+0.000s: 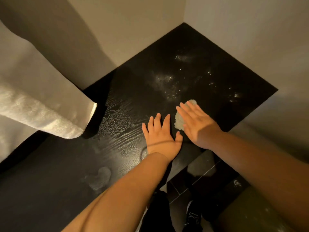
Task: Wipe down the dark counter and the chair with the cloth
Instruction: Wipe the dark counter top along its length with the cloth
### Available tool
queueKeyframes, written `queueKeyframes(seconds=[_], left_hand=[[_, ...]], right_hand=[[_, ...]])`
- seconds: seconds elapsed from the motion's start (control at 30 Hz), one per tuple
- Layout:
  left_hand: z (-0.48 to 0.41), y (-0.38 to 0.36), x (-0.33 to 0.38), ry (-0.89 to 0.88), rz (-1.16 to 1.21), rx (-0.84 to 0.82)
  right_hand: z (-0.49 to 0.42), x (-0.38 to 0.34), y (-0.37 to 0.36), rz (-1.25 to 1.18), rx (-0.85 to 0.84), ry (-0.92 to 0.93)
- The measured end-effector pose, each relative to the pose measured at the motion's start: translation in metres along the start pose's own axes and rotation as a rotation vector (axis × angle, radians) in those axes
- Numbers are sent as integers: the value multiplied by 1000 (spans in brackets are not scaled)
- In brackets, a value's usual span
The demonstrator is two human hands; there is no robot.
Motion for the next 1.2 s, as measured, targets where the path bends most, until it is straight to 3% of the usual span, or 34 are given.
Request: queueKeyframes(seconds=[0.07,0.17,0.3,0.37,0.5,0.63,0.77,0.9,1.07,1.2], left_hand=[[-14,17,-13,-85,52,143],[-56,38,-48,-136,8,279],[-95,33,-80,-21,-90,99],[-99,30,-82,1,-97,86],[-99,30,-80,17,-129,69],[-100,30,-79,9,-129,33],[-100,32,-80,0,-122,48],[-99,33,-79,0,-116,48],[-101,33,-80,2,-116,44],[-101,33,-79,4,-116,44]], right_hand=[[1,3,1,-26,-5,67],[-30,17,7,16,-59,22],[-70,31,19,18,-10,-285],[-69,25,16,2,-21,-364],[-43,-2,5,-114,-33,-193],[-46,1,6,-58,-11,-56],[-99,29,19,-13,-144,-161],[-94,28,20,-119,-20,-353],[-71,-15,4,-90,0,-125],[-97,6,14,-97,-44,-114]])
Point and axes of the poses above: each hand's wrist, its own z-axis away from the middle knuckle, its own y-axis out of the back of the hand, x = y × z, the point moved 6 cm from there along -z, towards the middle knuckle, and after that the axes turned 4 degrees about -y, right-handed, at the moved point
